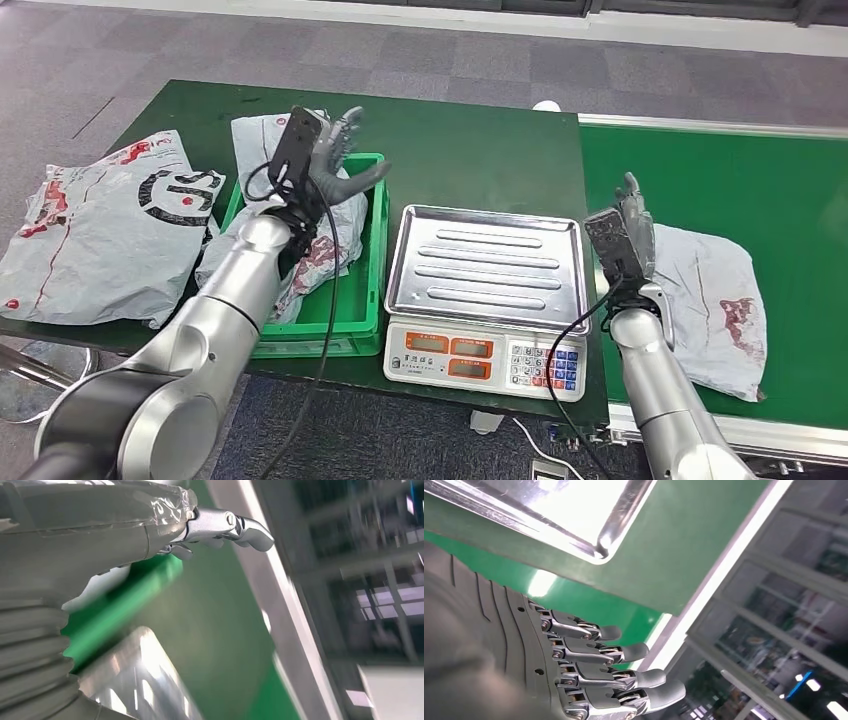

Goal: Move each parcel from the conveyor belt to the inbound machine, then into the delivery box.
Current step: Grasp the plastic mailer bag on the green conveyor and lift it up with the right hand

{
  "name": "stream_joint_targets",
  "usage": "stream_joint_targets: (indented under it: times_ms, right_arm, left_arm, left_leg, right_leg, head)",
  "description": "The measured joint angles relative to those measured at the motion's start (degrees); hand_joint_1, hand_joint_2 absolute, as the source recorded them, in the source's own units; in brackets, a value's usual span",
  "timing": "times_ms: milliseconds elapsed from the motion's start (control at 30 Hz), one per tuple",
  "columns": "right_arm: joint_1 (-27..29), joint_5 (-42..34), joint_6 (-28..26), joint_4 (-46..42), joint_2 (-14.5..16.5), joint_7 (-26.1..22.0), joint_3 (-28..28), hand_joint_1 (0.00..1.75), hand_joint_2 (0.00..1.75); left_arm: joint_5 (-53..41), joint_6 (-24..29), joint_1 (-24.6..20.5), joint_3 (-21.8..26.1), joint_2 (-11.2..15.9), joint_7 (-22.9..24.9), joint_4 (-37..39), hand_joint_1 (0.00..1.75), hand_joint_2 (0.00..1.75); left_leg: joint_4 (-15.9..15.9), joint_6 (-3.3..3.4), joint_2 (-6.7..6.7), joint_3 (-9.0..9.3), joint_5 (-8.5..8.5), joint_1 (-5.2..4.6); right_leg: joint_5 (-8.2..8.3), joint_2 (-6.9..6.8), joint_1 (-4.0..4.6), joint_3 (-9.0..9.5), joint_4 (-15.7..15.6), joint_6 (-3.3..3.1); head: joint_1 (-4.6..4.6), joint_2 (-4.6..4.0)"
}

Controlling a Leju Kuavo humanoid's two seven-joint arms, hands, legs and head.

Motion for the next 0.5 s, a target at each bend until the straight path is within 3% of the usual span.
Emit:
stream_joint_targets:
  times_ms: [133, 300, 500]
  right_arm:
    - [-0.07, 2.25, -2.19, 1.65, 0.41, 0.94, 0.00, 0.00, 1.75]
    - [0.05, 5.43, -5.26, 3.33, 0.45, 1.71, 0.00, 0.00, 1.75]
    - [0.69, 16.37, -13.61, 5.81, 0.32, 3.04, -1.02, 0.00, 1.75]
  left_arm:
    - [1.63, -1.60, 2.09, 0.08, -3.00, -1.05, 0.50, 0.00, 1.75]
    - [8.13, -3.09, 3.30, -1.15, -4.88, -0.89, 0.93, 0.00, 1.75]
    - [24.13, 2.81, 4.69, -13.39, -5.29, -1.44, 0.85, 0.00, 1.75]
  left_leg:
    - [0.00, 0.00, -0.02, -0.02, -0.01, 0.00]
    - [0.00, 0.01, 0.00, -0.01, -0.02, 0.00]
    - [0.01, 0.01, 0.01, -0.02, -0.03, 0.00]
  right_leg:
    - [0.00, 0.00, 0.00, -0.01, 0.00, 0.00]
    - [0.00, 0.02, 0.00, -0.06, 0.00, 0.00]
    - [0.00, 0.03, 0.00, -0.08, 0.00, 0.00]
  head:
    - [0.02, 0.00]
    - [0.01, 0.00]
    - [0.02, 0.00]
